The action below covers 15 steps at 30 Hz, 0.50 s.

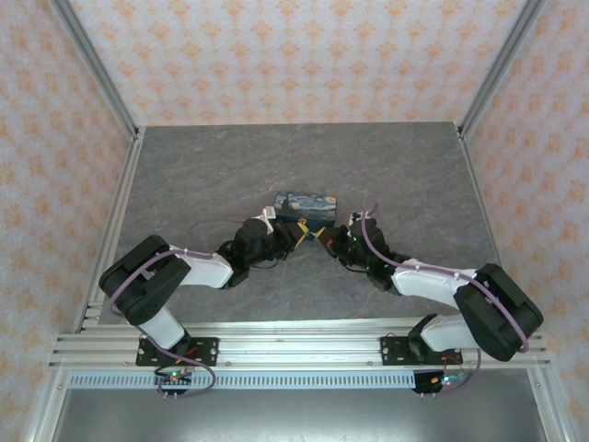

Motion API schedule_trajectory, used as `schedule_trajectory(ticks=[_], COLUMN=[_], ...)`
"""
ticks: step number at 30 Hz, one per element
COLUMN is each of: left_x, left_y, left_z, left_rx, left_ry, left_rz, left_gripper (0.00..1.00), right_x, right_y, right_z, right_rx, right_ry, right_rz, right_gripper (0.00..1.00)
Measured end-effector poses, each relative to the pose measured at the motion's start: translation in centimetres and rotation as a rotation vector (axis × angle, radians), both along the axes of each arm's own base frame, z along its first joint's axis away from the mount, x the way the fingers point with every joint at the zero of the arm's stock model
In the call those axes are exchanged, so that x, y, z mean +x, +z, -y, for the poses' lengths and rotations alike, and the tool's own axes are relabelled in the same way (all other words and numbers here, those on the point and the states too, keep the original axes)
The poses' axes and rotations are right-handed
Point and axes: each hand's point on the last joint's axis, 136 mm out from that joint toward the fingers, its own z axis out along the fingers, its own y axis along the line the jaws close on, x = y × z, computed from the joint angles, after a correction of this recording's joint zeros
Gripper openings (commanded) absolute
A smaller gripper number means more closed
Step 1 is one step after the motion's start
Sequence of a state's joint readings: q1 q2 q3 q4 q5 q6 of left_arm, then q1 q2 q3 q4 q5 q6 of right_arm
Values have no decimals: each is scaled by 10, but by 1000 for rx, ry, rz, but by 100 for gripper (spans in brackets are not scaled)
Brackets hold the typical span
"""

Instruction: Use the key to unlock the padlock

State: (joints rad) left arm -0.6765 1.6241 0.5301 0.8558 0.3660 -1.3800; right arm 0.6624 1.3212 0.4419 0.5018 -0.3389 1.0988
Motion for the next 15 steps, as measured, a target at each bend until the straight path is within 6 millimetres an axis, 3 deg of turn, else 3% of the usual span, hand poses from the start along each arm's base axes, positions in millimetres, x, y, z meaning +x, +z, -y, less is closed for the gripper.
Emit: schedule_trajectory(ticks=[15], left_x=[-1], left_y=[0], left_z=[1], left_rx=[1], left_ry=[0], left_rz=[1], left_gripper=[0], right_x=[0], right_y=[-2], right_z=[0], right_rx=[-3], right_ry=[1], right_rz=[-4], right_gripper=[0])
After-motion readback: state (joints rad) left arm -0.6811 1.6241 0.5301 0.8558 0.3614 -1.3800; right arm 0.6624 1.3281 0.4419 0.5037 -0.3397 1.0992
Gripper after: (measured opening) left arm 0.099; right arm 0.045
